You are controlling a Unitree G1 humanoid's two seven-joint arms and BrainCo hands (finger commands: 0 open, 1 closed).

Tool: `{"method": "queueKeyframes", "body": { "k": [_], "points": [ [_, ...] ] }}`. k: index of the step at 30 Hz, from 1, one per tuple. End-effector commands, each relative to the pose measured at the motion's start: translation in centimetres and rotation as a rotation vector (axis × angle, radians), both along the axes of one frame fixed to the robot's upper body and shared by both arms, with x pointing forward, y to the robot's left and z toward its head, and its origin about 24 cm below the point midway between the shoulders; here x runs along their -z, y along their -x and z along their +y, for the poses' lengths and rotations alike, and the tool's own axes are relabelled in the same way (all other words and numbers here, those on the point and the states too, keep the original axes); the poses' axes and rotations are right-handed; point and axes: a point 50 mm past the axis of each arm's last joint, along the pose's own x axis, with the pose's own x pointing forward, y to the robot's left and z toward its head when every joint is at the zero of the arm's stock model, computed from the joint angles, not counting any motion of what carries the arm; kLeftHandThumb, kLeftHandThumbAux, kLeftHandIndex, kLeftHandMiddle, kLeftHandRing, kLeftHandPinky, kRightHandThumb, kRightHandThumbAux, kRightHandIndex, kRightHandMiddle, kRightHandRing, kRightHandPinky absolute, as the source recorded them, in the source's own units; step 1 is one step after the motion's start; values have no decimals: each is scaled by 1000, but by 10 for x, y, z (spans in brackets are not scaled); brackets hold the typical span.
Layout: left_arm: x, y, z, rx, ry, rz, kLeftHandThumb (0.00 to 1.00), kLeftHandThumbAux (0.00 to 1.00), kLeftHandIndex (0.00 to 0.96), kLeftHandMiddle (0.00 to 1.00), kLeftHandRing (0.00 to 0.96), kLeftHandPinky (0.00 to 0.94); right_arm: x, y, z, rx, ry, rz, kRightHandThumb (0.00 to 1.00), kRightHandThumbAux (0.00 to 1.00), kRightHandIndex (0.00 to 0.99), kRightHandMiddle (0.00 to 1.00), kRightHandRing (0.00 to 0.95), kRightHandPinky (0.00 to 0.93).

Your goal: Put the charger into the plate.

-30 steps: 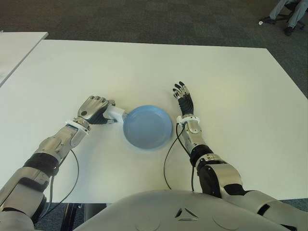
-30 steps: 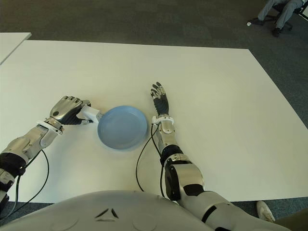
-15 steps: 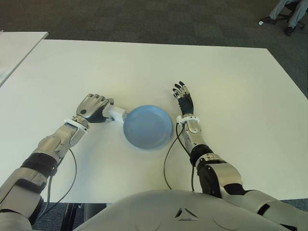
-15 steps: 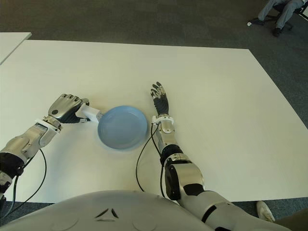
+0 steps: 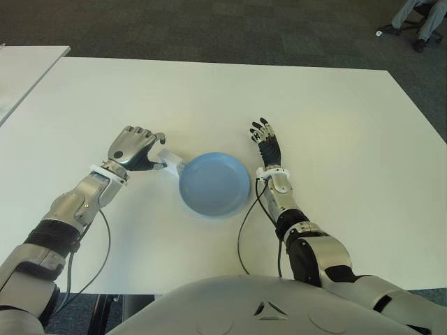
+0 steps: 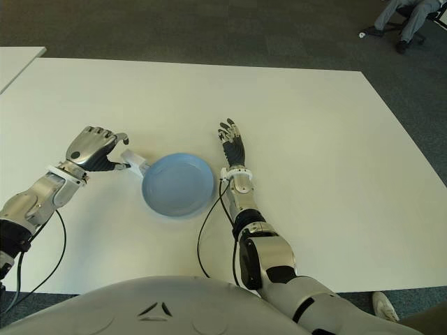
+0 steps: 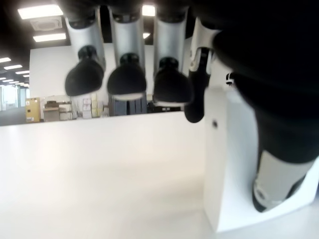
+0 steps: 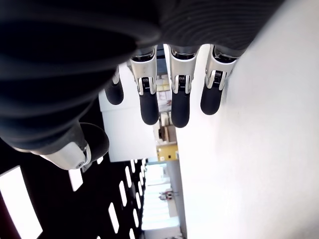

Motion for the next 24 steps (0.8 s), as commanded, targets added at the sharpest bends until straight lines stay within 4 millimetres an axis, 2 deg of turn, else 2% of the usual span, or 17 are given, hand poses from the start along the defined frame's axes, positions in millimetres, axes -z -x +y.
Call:
{"method": "queueKeyframes", "body": {
  "k": [1, 24],
  "points": [
    [-17, -4, -1, -20, 29, -30, 750, 698, 442, 868, 857, 809, 19, 12, 7, -14, -14, 116, 0, 515, 64, 189, 177, 167],
    [-29, -6, -3, -73, 141, -20, 749, 697, 442, 868, 861, 830, 19, 11, 8, -21, -23, 125, 0, 509, 55, 201, 185, 172]
  ]
}}
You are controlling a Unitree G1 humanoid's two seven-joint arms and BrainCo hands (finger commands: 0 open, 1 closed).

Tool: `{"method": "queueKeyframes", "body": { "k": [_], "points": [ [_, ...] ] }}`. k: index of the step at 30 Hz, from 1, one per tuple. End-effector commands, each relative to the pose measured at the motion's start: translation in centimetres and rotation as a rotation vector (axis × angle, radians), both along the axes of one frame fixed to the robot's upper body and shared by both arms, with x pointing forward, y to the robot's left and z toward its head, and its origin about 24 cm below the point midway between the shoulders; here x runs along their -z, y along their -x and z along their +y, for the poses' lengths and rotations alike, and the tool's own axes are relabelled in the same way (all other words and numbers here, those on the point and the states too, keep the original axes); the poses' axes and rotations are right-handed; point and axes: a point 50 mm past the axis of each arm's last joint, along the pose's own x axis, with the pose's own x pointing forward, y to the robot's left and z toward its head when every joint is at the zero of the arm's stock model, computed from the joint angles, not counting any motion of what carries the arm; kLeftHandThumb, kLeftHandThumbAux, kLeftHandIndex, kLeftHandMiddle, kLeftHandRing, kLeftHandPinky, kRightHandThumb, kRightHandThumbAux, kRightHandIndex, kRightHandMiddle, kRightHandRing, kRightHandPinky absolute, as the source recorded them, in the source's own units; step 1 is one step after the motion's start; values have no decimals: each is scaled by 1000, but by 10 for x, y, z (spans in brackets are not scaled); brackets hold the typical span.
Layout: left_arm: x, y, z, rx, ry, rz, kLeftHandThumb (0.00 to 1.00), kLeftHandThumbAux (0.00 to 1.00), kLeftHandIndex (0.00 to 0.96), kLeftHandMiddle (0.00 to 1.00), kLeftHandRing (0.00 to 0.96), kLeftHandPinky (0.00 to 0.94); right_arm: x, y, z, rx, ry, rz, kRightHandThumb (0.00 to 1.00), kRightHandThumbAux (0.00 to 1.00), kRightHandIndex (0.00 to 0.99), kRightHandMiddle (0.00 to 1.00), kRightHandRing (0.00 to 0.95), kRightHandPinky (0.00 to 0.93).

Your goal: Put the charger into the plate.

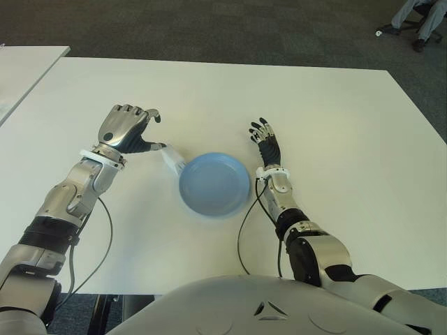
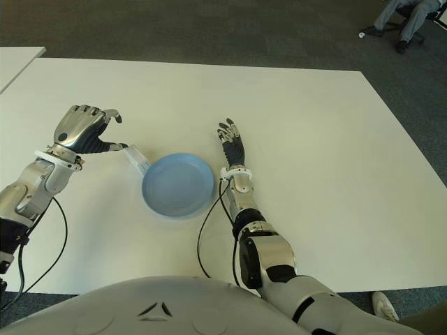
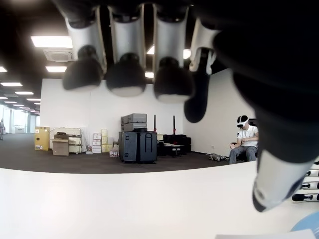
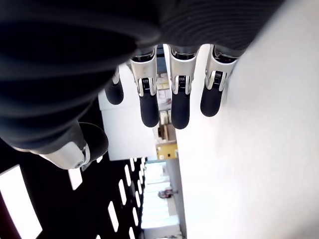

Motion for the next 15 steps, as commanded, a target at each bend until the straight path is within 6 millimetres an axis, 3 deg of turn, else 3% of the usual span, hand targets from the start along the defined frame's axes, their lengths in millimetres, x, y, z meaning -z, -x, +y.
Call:
{"method": "queueKeyframes", "body": {
  "k": [1, 7, 15],
  "points": [
    [3, 2, 0, -24, 29, 43, 749, 697, 442, 867, 861, 829, 19, 12, 7, -10, -19, 122, 0, 510, 56, 202, 185, 172],
    [5, 2, 4, -58, 38, 69, 747, 697, 443, 833, 832, 785, 19, 12, 8, -10, -9, 118, 0, 516, 60, 215, 192, 160],
    [7, 3, 11, -142, 21, 103, 719, 691, 432, 711, 697, 655, 19, 12, 8, -9, -8, 120, 0, 520, 63, 221, 198, 171]
  ]
}}
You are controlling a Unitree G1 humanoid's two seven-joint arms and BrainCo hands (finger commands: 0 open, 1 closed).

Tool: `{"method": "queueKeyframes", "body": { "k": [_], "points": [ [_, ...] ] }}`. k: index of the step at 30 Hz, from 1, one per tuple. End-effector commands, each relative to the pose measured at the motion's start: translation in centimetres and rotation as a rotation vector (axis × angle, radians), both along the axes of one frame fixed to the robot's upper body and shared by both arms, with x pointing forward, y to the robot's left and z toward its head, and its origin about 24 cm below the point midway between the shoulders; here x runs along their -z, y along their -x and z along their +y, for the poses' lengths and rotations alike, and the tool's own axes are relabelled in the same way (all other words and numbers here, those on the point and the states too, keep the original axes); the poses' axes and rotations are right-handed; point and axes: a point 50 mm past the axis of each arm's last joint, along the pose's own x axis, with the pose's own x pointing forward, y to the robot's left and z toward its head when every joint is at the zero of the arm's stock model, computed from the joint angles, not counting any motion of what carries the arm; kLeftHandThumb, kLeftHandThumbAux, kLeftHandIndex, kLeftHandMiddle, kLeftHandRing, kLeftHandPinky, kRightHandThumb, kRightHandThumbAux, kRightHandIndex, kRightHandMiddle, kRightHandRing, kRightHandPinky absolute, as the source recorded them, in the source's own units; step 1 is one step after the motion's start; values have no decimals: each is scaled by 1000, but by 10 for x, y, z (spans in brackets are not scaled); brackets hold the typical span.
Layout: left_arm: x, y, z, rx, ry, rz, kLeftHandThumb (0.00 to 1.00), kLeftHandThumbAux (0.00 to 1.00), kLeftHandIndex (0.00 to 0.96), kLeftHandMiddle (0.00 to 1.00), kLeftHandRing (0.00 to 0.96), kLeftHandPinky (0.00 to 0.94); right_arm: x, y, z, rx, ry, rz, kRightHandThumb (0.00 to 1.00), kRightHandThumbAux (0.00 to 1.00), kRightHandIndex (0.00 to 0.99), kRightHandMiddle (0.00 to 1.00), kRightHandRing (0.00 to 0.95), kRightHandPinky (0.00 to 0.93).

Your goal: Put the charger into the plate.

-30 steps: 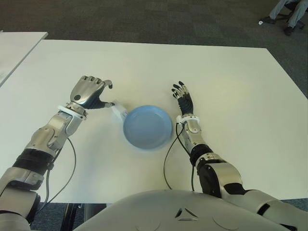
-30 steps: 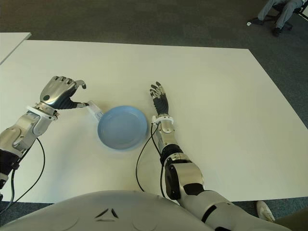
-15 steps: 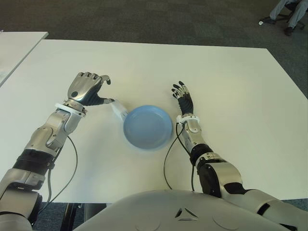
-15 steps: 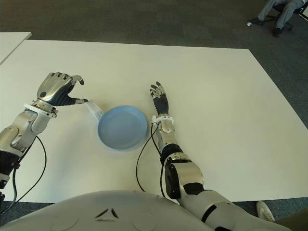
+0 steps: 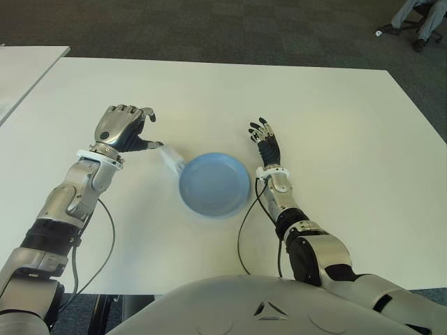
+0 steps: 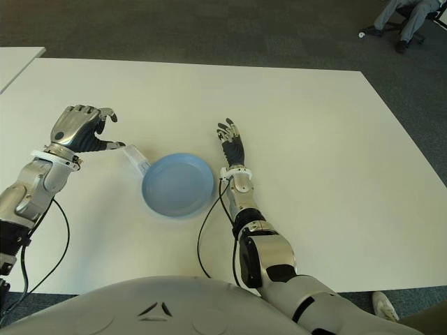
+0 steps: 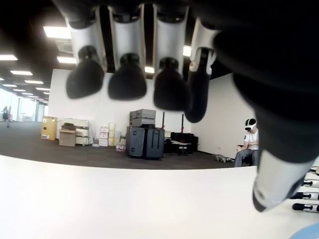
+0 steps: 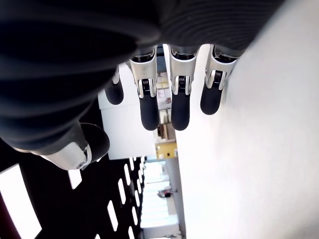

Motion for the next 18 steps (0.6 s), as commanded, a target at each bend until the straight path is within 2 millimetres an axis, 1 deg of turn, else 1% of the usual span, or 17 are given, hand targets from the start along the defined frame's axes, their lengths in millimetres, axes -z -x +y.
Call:
{"method": "queueKeyframes", "body": {
  "k": [1, 2, 3, 4, 5, 6, 7, 8, 9, 11, 12, 13, 16, 18],
  "points": [
    [7, 5, 3, -60, 10, 59, 715, 692, 430, 695, 678, 636, 19, 12, 7, -9, -14, 118, 0, 521, 63, 221, 198, 172],
    [7, 6, 3, -68, 16, 65, 706, 694, 426, 643, 618, 573, 19, 12, 7, -10, -16, 118, 0, 521, 61, 222, 199, 174],
    [8, 7, 3, -75, 22, 73, 700, 695, 423, 609, 580, 533, 19, 12, 8, -10, -17, 118, 0, 522, 60, 223, 200, 176],
    [8, 8, 2, -80, 25, 77, 605, 625, 379, 563, 533, 485, 19, 12, 7, -11, -18, 118, 0, 522, 59, 224, 201, 176],
    [8, 9, 2, -82, 30, 88, 570, 600, 363, 546, 517, 468, 19, 12, 7, -11, -19, 119, 0, 523, 59, 224, 201, 177],
    [9, 10, 1, -84, 34, 95, 496, 552, 301, 470, 443, 399, 19, 12, 7, -12, -19, 120, 0, 523, 58, 226, 202, 177],
    [9, 11, 0, -82, 38, 113, 468, 536, 279, 442, 417, 375, 19, 11, 7, -13, -20, 121, 0, 523, 58, 226, 202, 177],
    [10, 12, 0, -81, 42, 126, 406, 498, 214, 349, 325, 291, 19, 11, 7, -14, -21, 122, 0, 523, 57, 228, 204, 177],
    [10, 12, -1, -80, 43, 133, 365, 474, 172, 289, 265, 237, 19, 11, 7, -14, -21, 122, 0, 523, 57, 230, 205, 177],
    [12, 14, -2, -84, 58, 168, 327, 451, 128, 221, 199, 181, 19, 11, 7, -14, -22, 121, 0, 523, 56, 231, 206, 177],
    [13, 15, -3, -86, 65, 185, 302, 427, 82, 141, 127, 115, 19, 11, 7, -14, -22, 120, 0, 522, 56, 233, 207, 173],
    [14, 17, -4, -97, 75, 212, 285, 406, 52, 90, 81, 74, 19, 11, 7, -14, -21, 119, 0, 522, 56, 235, 208, 170],
    [16, 20, -7, -133, 96, 258, 262, 357, 17, 29, 26, 24, 19, 11, 7, -13, -19, 116, 0, 521, 57, 239, 209, 165],
    [18, 22, -9, -155, 107, 272, 255, 333, 8, 15, 13, 12, 18, 11, 6, -14, -17, 116, 0, 521, 58, 240, 209, 163]
  ]
}}
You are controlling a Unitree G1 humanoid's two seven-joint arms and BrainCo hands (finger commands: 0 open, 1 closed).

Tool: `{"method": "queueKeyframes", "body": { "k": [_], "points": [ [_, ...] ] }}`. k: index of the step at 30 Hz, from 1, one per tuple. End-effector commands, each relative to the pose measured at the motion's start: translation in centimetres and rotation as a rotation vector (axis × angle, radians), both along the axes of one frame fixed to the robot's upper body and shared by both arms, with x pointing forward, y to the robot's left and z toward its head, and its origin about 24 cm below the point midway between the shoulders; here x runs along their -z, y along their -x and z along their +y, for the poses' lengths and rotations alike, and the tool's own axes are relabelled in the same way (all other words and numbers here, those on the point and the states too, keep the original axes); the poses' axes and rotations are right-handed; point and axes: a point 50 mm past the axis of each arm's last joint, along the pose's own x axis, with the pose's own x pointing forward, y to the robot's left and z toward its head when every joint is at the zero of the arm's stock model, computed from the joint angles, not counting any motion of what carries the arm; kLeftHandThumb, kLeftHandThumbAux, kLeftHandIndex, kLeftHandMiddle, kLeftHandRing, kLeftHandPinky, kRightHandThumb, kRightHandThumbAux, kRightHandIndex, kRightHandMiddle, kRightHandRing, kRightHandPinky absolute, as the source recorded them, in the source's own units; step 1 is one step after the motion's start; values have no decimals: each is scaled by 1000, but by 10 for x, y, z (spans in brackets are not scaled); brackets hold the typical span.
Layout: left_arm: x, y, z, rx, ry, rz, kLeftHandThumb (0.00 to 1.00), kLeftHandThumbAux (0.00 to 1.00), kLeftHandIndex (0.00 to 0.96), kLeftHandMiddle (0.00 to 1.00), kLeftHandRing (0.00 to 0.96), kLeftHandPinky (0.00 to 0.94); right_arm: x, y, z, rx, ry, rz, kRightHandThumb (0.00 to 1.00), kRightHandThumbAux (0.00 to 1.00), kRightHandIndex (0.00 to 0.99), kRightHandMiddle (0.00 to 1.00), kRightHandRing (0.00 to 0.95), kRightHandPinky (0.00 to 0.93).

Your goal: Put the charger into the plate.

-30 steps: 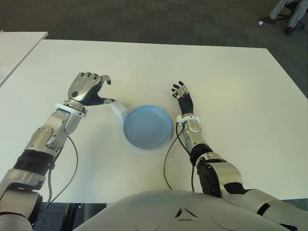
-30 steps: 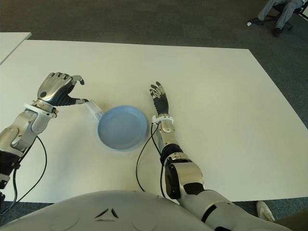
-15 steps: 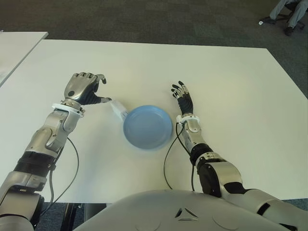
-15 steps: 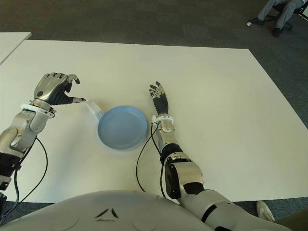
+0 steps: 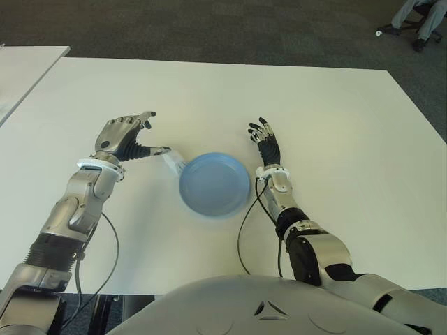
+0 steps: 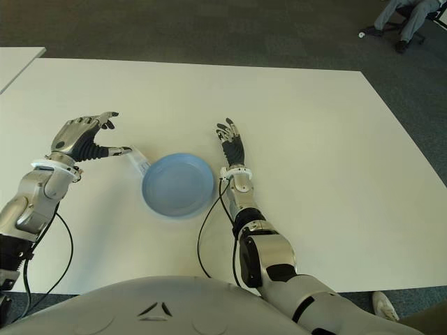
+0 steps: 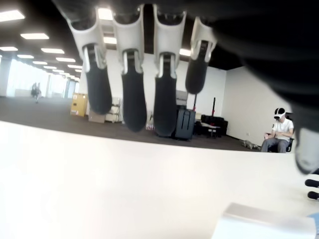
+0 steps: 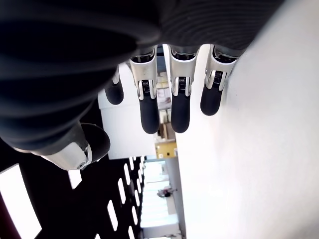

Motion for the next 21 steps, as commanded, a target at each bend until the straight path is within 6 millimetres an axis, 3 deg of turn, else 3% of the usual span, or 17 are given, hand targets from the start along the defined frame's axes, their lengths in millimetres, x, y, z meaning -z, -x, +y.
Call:
{"method": "queueKeyframes", "body": {
  "k": [1, 10, 21],
  "points": [
    [9, 9, -6, -65, 41, 71, 254, 327, 6, 12, 10, 9, 19, 11, 6, -10, -13, 115, 0, 521, 58, 241, 209, 162],
    [31, 13, -28, -178, 90, 105, 236, 225, 0, 0, 0, 0, 18, 11, 8, -19, -5, 108, 0, 529, 60, 251, 217, 161],
    [37, 13, -37, -242, 120, 135, 206, 195, 0, 0, 0, 0, 17, 11, 10, -29, 15, 104, 0, 535, 69, 244, 217, 158]
  ]
}}
